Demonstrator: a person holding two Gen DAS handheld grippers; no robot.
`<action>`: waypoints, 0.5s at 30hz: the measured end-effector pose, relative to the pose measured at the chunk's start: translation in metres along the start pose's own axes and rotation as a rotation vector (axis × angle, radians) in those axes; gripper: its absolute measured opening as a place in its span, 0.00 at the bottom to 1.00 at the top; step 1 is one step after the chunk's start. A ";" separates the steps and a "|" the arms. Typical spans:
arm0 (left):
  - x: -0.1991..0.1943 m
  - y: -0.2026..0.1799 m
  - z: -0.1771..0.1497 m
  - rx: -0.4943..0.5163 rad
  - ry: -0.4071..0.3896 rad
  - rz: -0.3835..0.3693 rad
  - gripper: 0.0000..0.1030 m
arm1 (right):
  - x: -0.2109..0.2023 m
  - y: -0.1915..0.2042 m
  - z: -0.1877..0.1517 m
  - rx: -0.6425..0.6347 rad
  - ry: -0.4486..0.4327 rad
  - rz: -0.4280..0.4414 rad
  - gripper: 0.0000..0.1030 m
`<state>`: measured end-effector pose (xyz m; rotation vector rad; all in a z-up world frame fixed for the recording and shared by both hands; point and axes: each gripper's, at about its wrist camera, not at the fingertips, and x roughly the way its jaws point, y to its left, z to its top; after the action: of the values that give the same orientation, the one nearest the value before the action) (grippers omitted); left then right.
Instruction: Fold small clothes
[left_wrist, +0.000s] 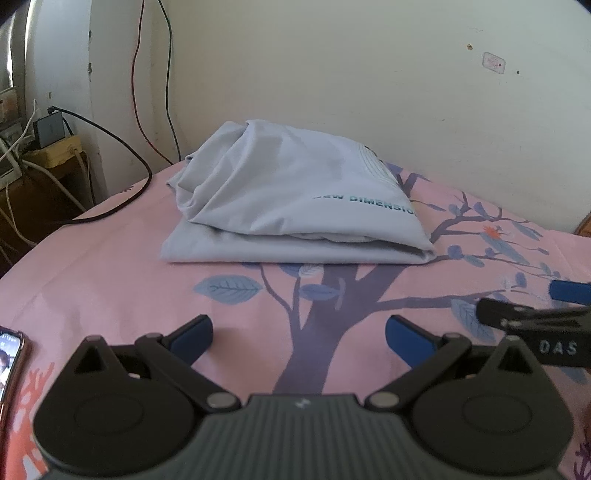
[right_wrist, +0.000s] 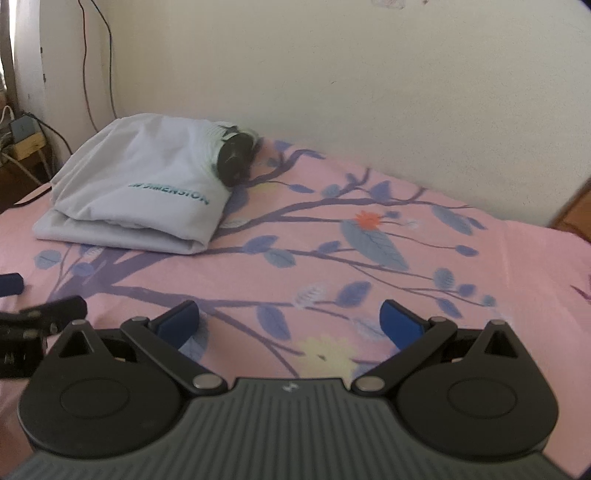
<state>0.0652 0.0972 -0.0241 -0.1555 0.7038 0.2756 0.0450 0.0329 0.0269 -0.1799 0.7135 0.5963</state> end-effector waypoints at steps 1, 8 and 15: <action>0.000 0.001 0.000 -0.007 -0.002 0.002 1.00 | -0.002 0.000 -0.002 -0.003 -0.008 -0.011 1.00; -0.004 0.003 -0.002 -0.029 -0.029 0.046 1.00 | -0.009 -0.007 -0.005 -0.013 -0.004 -0.049 1.00; -0.010 -0.004 -0.003 0.021 -0.069 0.099 1.00 | -0.018 -0.004 -0.007 -0.021 -0.044 -0.048 1.00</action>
<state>0.0573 0.0910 -0.0195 -0.0906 0.6469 0.3660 0.0324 0.0186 0.0333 -0.2024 0.6591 0.5602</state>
